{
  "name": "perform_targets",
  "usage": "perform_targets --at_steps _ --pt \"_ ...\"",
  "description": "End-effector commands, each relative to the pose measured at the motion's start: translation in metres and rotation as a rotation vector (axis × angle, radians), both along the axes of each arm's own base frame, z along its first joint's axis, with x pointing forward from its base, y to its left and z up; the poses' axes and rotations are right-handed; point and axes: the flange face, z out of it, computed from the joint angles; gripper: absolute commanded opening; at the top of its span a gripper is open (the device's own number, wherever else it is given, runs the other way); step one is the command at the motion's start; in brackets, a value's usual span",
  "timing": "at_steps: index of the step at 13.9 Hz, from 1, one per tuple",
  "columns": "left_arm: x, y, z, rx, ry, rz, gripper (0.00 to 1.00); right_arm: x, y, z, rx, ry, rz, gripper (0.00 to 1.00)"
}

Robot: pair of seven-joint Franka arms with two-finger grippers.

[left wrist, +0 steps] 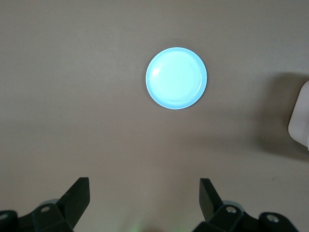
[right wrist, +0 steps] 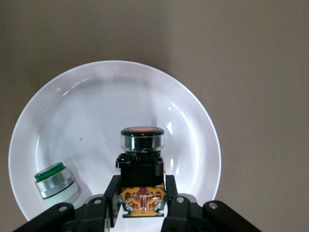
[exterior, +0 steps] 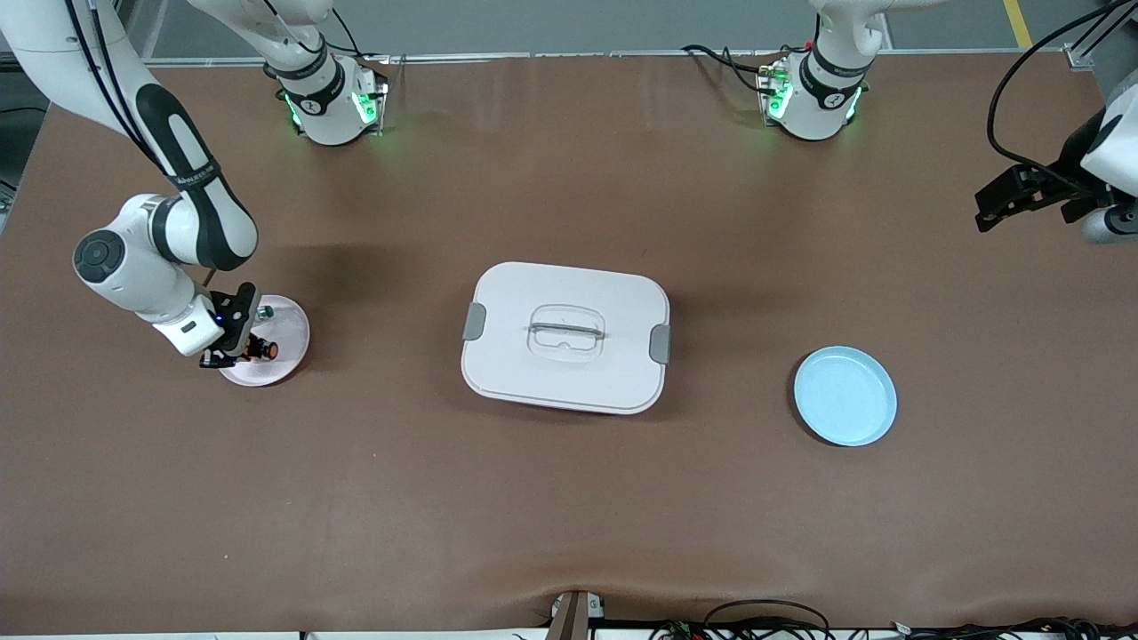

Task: Transfer orange switch to right arm and place
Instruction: 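Lower the switch onto the white plate and open the right gripper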

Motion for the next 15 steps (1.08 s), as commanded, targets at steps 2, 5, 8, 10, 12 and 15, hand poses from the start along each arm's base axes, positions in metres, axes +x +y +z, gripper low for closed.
perform_targets --at_steps 2,5,8,10,12,15 --pt "-0.008 -0.002 0.001 -0.013 -0.013 -0.021 1.0 0.001 -0.001 -0.01 0.004 0.004 0.004 0.0" --pt "-0.008 -0.005 0.001 -0.013 -0.012 -0.029 1.0 0.007 0.0 -0.01 0.014 0.008 -0.027 0.57" --pt "-0.007 -0.01 0.003 -0.013 -0.018 -0.023 1.0 0.017 0.006 -0.002 0.025 0.029 -0.049 1.0" --pt "-0.007 -0.014 0.003 -0.013 -0.018 -0.032 1.0 0.025 0.008 0.01 0.034 0.09 -0.081 1.0" --pt "-0.003 -0.017 0.002 -0.015 -0.031 -0.038 1.0 0.027 0.006 0.024 0.042 0.152 -0.141 1.0" --pt "0.004 -0.028 -0.005 -0.016 -0.033 -0.059 1.0 0.031 0.005 0.049 0.042 0.222 -0.228 1.0"
